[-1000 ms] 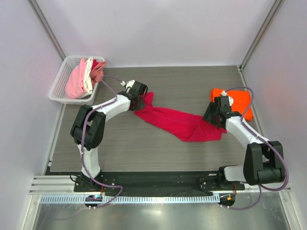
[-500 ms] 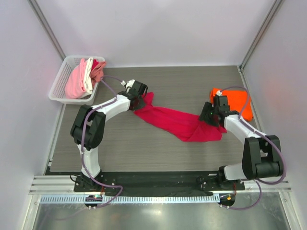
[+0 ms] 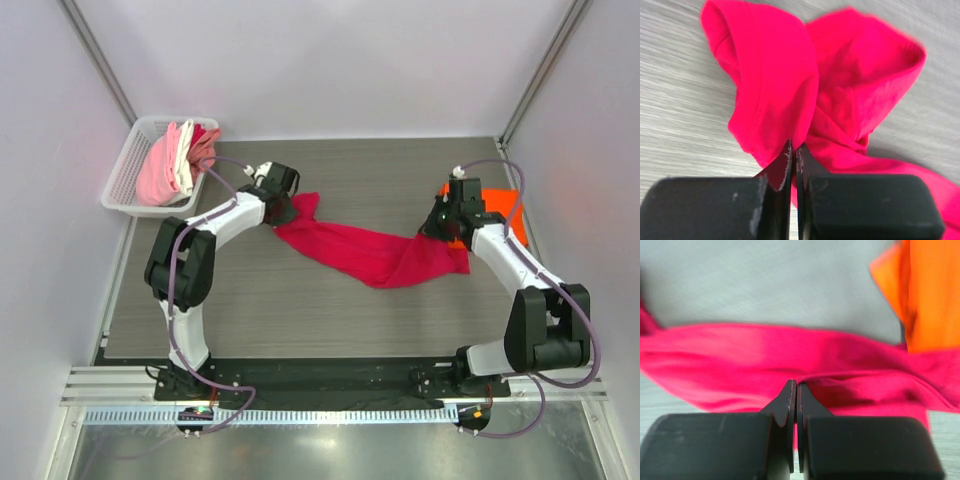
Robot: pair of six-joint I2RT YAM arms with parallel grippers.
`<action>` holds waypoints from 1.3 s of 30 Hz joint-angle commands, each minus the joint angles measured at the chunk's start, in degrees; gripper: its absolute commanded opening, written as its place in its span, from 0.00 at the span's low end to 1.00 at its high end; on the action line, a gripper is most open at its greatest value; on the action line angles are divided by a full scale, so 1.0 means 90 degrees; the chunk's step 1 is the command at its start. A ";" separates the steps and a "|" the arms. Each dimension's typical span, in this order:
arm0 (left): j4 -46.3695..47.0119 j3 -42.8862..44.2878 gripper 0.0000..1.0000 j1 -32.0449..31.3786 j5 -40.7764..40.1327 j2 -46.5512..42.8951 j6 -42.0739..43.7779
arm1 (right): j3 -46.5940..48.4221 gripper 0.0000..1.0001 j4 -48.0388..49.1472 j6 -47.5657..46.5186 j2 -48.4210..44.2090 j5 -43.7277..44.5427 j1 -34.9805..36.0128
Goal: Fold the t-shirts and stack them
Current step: Flatten the tshirt out
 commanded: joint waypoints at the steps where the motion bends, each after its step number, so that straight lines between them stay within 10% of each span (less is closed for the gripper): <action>1: -0.0553 0.0717 0.00 0.0618 0.0406 0.0010 -0.0154 | 0.1161 0.01 -0.0198 0.0125 -0.0335 -0.0168 -0.0001; 9: -0.1445 0.1335 0.00 0.1860 0.0497 -0.1335 -0.0086 | 0.3049 0.01 -0.0639 0.0369 -0.1153 -0.0149 -0.0001; 21: -0.0811 -0.0619 0.00 0.1870 0.0446 -0.3222 -0.0438 | 0.0647 0.01 -0.0785 0.0653 -0.4230 0.0253 -0.0011; 39: -0.2785 0.1119 0.00 0.1860 0.0046 -0.4756 0.0344 | 0.2072 0.01 -0.1556 0.0712 -0.4115 -0.0237 -0.0001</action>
